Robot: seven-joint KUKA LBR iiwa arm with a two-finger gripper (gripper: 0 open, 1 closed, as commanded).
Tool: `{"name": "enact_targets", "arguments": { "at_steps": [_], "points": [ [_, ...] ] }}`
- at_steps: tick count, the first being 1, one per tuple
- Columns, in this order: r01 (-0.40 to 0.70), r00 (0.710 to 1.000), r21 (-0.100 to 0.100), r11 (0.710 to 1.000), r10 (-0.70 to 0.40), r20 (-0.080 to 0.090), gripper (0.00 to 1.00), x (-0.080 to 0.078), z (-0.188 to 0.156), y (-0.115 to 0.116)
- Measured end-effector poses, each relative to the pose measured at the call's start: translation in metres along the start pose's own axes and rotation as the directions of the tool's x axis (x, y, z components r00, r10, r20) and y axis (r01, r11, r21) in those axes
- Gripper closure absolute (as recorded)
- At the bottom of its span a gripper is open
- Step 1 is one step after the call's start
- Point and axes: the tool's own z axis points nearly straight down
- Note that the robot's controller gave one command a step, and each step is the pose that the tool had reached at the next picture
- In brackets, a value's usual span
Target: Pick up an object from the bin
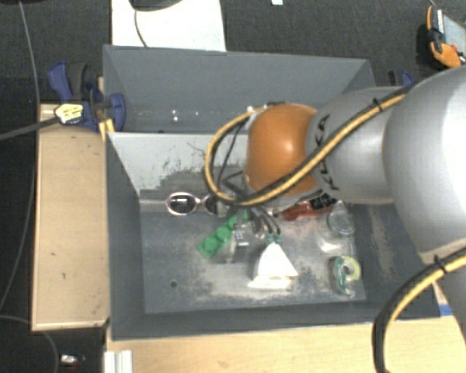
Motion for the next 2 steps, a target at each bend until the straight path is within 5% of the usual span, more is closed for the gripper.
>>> {"name": "enact_targets", "arguments": {
  "at_steps": [2],
  "points": [
    [0.001, 1.0, -0.001, 1.0, -0.001, -0.001, 0.0, 0.0001, -0.0006, 0.0001]
  ]
}}
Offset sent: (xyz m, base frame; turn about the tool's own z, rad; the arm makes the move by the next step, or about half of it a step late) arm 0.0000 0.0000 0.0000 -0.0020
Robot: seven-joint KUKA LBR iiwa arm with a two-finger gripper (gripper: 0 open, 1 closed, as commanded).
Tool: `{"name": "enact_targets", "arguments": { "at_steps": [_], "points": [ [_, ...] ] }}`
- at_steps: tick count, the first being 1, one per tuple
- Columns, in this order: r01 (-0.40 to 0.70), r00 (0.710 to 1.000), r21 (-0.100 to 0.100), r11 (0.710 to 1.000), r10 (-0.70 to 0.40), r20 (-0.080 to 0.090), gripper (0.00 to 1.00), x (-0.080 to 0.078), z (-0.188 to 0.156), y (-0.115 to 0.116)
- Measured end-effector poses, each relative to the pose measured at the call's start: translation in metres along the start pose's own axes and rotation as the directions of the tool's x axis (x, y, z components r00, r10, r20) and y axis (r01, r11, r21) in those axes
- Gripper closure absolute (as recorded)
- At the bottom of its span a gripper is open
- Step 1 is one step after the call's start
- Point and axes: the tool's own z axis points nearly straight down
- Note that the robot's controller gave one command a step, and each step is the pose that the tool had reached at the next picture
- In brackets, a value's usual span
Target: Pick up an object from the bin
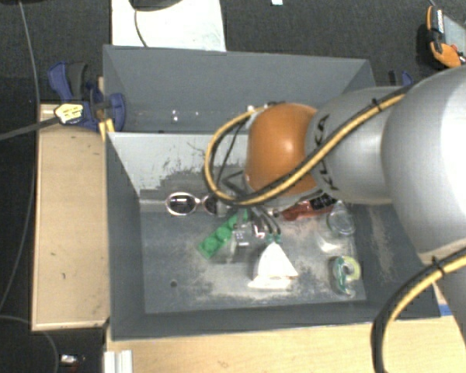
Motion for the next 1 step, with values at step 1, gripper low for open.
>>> {"name": "enact_targets", "arguments": {
  "at_steps": [1],
  "points": [
    [0.023, 1.0, 0.001, 1.0, -0.023, 0.003, 1.0, -0.0005, -0.0011, 0.0003]
  ]
}}
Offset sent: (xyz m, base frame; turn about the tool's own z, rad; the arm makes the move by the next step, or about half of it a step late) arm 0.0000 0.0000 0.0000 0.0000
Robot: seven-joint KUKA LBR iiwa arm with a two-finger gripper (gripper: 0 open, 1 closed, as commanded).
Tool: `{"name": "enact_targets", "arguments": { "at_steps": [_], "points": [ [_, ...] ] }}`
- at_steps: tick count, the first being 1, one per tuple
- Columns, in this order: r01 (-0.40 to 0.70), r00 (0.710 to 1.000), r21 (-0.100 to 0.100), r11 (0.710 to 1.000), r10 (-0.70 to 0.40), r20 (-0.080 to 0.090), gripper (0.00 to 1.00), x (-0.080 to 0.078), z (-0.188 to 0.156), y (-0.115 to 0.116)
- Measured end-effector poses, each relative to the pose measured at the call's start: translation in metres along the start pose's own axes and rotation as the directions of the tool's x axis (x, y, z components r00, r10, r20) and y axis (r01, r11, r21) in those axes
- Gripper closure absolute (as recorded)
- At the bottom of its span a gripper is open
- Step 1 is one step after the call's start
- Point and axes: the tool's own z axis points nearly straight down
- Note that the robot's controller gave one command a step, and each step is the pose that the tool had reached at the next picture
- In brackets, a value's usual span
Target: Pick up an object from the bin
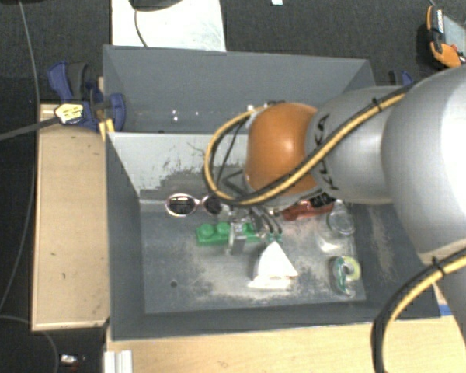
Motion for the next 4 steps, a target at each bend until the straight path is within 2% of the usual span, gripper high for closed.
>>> {"name": "enact_targets", "arguments": {
  "at_steps": [1, 2, 4],
  "points": [
    [0.005, 1.0, 0.0, 1.0, -0.005, 0.0, 1.0, 0.0, 0.0, 0.0],
    [0.003, 1.0, 0.0, 1.0, -0.003, -0.006, 1.0, 0.002, -0.021, 0.0],
    [0.001, 1.0, 0.0, 1.0, -0.001, 0.001, 1.0, 0.0, -0.068, 0.0]
  ]
}}
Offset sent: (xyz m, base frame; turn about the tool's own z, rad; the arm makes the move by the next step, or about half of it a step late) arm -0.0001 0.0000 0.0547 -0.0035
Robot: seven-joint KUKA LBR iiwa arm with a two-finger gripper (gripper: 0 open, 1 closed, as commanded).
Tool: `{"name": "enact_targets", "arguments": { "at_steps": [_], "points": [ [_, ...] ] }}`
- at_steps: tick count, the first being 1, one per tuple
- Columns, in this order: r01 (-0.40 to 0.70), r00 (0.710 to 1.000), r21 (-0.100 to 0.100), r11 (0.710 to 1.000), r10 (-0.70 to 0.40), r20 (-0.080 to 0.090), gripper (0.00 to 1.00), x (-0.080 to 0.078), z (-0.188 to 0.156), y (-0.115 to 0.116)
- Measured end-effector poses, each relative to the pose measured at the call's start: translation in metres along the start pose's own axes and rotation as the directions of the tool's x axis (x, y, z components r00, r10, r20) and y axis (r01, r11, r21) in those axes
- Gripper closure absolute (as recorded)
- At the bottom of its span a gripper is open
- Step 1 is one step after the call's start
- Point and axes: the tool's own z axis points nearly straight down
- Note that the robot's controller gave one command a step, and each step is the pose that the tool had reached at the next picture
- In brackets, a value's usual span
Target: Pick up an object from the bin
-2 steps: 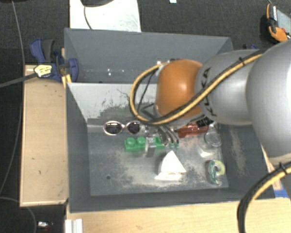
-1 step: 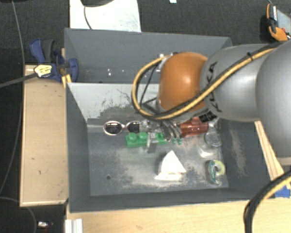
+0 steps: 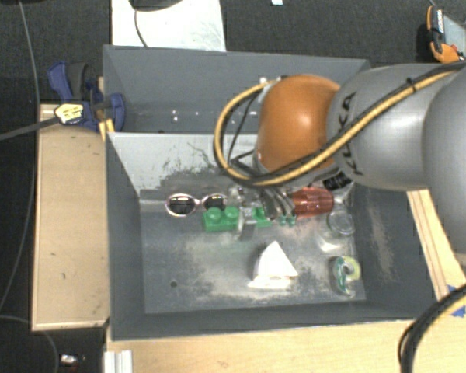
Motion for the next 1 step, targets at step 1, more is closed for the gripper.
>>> {"name": "enact_targets", "arguments": {
  "at_steps": [1],
  "points": [
    [-0.002, 1.0, 0.0, 1.0, 0.002, -0.003, 1.0, 0.0004, -0.0255, -0.0001]
  ]
}}
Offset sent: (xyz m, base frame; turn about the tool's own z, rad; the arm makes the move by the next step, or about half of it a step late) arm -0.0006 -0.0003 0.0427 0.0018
